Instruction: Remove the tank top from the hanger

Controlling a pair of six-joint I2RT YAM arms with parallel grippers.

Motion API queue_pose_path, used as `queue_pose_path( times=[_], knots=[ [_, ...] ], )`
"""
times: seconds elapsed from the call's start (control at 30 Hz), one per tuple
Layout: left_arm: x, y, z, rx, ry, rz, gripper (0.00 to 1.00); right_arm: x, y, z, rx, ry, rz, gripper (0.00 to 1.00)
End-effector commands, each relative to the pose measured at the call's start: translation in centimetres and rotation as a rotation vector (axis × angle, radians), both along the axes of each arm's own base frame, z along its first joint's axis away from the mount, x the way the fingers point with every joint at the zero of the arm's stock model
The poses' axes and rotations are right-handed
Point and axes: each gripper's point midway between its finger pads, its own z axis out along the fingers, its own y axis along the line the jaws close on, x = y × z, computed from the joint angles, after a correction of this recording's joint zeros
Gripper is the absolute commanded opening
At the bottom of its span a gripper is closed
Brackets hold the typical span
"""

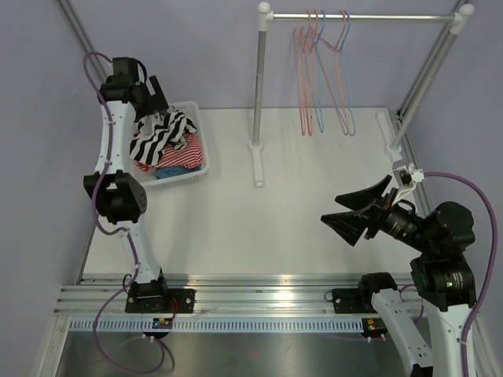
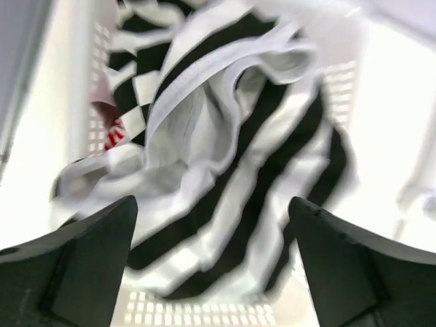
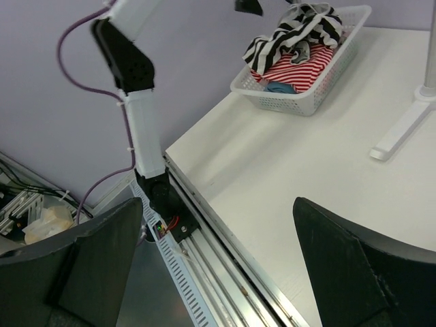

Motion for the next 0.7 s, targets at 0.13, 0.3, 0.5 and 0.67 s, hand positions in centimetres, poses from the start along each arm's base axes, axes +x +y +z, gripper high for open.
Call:
queue_pose_path(
  times=[0.13,0.3,0.5,0.67],
  knots=[
    [-6.5,-1.5,16.6,0.003,-0.339,-0.046,0.99,4.0,-2.8,-0.2,-0.082,0.050,-0.262,0.99],
    [-12.8,-2.5,19.6,0.025,-0.429,-0.072,0.99,7.9,-7.1,-0.8,-0.173,0.117,-0.555,0.99],
    [-20.6,-4.0,20.4,0.129,-0.509,-0.114,0.99,11.0,-12.1,-3.2,-0.377,0.216,-0.816,0.99],
    [-25.6,-5.5,16.0,0.140,-0.464,-0.150,0.99,12.0,-14.7,-4.0,-0.501,0.236,-0.925,0.99]
  ],
)
